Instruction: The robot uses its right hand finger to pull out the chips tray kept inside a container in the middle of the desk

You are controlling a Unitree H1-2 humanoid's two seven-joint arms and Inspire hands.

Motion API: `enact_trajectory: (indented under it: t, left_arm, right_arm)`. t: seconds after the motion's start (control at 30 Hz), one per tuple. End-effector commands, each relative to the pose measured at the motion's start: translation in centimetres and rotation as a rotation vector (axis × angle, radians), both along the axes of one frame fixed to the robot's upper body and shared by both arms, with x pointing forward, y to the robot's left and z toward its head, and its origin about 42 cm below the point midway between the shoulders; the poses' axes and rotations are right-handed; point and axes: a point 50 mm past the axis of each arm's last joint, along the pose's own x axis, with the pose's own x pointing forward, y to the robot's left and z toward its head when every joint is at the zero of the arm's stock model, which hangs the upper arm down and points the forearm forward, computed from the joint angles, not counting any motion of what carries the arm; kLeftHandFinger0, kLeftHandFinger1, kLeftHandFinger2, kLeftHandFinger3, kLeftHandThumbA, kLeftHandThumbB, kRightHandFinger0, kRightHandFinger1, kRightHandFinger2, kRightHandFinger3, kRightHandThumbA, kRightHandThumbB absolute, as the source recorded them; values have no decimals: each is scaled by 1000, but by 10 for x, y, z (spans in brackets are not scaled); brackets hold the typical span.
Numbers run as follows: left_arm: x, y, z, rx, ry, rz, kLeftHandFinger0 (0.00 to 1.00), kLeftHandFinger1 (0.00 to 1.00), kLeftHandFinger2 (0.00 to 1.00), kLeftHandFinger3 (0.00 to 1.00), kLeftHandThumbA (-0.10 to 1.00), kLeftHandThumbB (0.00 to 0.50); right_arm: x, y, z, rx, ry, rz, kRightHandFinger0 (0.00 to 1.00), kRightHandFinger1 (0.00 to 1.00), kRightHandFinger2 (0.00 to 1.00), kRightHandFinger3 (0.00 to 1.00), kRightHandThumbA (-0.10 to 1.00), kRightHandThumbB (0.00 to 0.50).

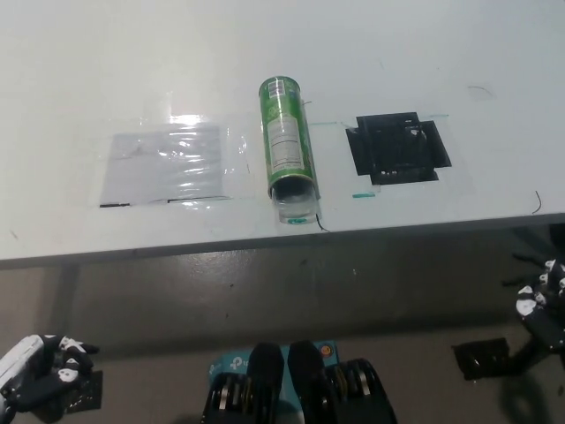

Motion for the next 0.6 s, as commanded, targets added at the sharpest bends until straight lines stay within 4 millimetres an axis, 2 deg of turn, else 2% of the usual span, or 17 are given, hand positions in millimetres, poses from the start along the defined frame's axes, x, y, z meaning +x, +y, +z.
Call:
enact_trajectory:
  t: [0.0, 0.07, 0.1, 0.2, 0.23, 0.3, 0.4, 0.43, 0.57]
  left_arm:
    - [3, 5, 13, 13, -14, -20, 567, 593, 717, 876, 77, 0]
    - [3, 5, 13, 13, -13, -20, 562, 585, 704, 869, 73, 0]
    - [3, 5, 13, 15, -13, -20, 562, 586, 704, 867, 73, 0]
    - [5, 4, 13, 13, -15, -26, 566, 588, 709, 869, 74, 0]
    - [5, 4, 13, 10, -15, -25, 555, 581, 703, 862, 76, 0]
    - [4, 5, 15, 20, -17, -25, 565, 593, 711, 869, 87, 0]
    - [5, 5, 16, 23, -20, -29, 562, 591, 709, 875, 83, 0]
    - [5, 5, 16, 20, -18, -31, 565, 587, 701, 873, 88, 0]
    - [7, 6, 17, 21, -20, -31, 582, 596, 706, 870, 114, 0]
  right_arm:
    - [24, 0, 53, -38, -159, 44, 0, 20, 449, 711, -100, 193]
    - [31, 4, 65, -37, -183, 59, 0, 1, 431, 710, -100, 205]
    - [35, 6, 72, -54, -203, 72, 0, 0, 434, 740, -100, 206]
    - [49, 18, 105, -105, -288, 108, 0, 0, 455, 728, -100, 180]
    - [56, 25, 119, -118, -321, 144, 0, 22, 479, 740, -100, 157]
    - [67, 37, 136, -131, -371, 190, 0, 10, 480, 746, -100, 157]
    - [82, 49, 152, -153, -411, 221, 0, 0, 452, 724, -98, 182]
    - [89, 60, 164, -172, -429, 249, 0, 0, 441, 717, -100, 180]
    - [103, 74, 179, -242, -485, 281, 0, 0, 468, 705, -100, 199]
